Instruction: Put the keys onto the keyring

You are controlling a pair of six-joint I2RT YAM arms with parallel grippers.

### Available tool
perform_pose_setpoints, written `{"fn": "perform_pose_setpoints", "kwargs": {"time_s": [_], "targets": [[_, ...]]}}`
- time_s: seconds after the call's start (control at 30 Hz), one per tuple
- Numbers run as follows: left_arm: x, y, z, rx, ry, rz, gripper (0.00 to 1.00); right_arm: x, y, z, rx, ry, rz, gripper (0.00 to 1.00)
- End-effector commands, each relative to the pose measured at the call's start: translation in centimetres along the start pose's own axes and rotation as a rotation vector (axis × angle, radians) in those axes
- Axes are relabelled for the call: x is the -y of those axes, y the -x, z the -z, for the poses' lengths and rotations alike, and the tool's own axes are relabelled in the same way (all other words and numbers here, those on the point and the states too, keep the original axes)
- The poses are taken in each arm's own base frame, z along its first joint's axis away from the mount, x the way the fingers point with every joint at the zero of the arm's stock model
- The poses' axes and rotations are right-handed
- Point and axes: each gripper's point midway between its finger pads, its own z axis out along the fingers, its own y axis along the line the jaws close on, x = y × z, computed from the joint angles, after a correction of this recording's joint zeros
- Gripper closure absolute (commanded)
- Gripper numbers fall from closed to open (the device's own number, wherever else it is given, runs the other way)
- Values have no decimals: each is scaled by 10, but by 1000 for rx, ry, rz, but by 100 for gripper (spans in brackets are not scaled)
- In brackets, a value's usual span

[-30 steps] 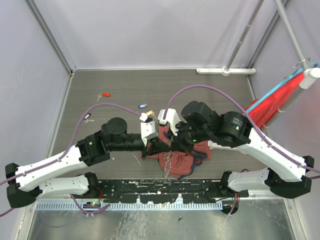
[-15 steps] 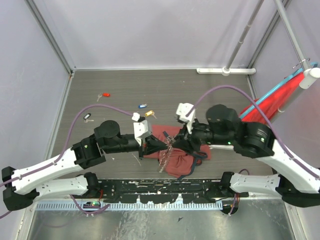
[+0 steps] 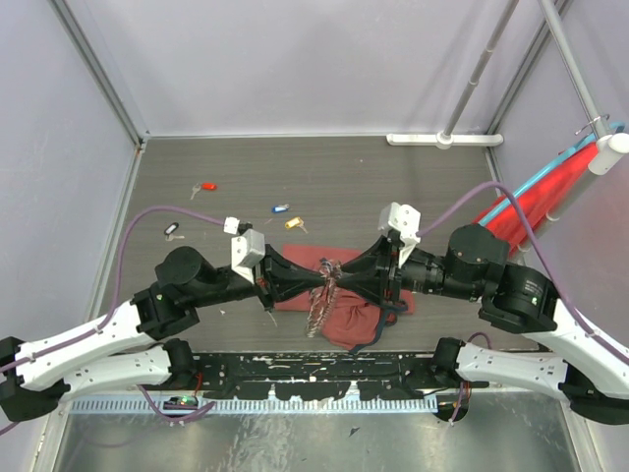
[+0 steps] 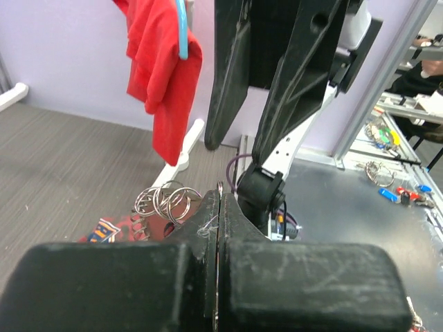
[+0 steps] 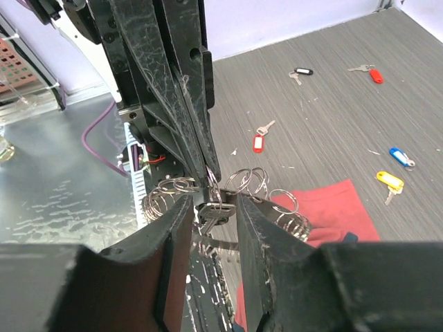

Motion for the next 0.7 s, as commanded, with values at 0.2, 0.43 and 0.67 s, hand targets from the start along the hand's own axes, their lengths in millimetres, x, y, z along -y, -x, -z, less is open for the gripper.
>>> {"fn": "perform_pose_setpoints", "kwargs": {"time_s": [0.2,0.43,0.67], "targets": [[14,54,6,209,-43,-8,100,-20,35,-1,193,102,-37,63],[20,65,7,256,-69,5,100,-19,46,3,304,95,-40,64],[22,68,7,265,-81,14,100,-26,54,4,340,138,-6,66]]}}
